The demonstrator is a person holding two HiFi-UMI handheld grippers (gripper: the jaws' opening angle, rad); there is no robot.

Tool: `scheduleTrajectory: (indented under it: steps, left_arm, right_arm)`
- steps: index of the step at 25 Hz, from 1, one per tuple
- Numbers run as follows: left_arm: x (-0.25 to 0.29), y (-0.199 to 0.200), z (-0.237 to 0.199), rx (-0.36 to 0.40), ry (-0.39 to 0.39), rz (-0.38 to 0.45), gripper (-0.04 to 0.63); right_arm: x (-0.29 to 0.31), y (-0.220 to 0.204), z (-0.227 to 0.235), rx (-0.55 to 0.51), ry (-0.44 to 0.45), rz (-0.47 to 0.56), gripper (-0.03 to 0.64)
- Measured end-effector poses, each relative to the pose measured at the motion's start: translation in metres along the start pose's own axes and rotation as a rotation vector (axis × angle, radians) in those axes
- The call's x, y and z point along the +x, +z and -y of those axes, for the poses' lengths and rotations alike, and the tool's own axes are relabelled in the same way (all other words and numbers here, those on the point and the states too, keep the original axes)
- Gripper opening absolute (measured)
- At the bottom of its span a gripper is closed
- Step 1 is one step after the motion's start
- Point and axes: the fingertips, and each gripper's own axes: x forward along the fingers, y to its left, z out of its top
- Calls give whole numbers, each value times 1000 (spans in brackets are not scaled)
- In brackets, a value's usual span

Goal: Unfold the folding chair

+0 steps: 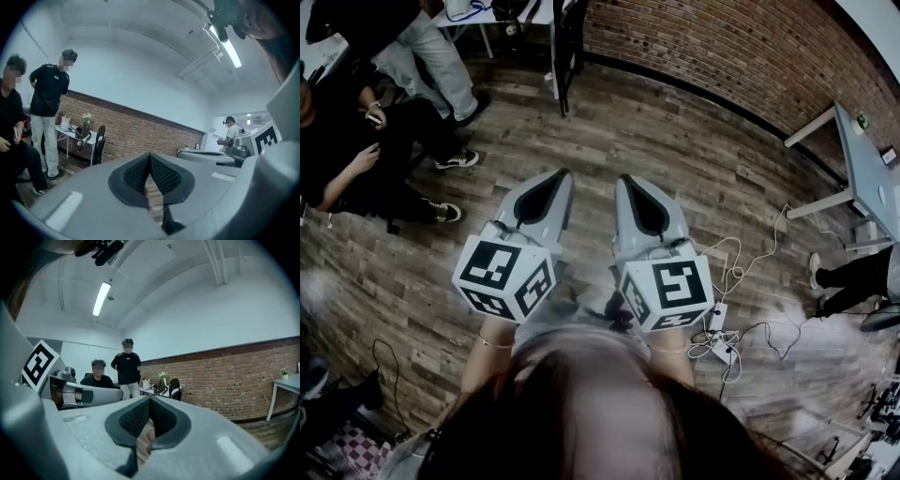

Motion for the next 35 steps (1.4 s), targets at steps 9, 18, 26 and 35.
scheduleTrajectory:
  steps: [9, 18, 26, 35]
  left_arm:
    - [20, -4, 6, -17, -3, -4, 0]
    - [47, -5, 14, -14, 63, 8, 0]
    - [65, -5, -5, -27, 102, 3, 0]
    - [103, 5, -57, -32, 71, -5, 0]
  right_arm:
    - [4, 0, 19, -8, 11, 8, -3]
    - [13, -1, 49, -28, 68, 9, -3]
    - [38, -5, 62, -27, 94, -1, -3]
    - [100, 0, 66, -24, 75, 1, -3]
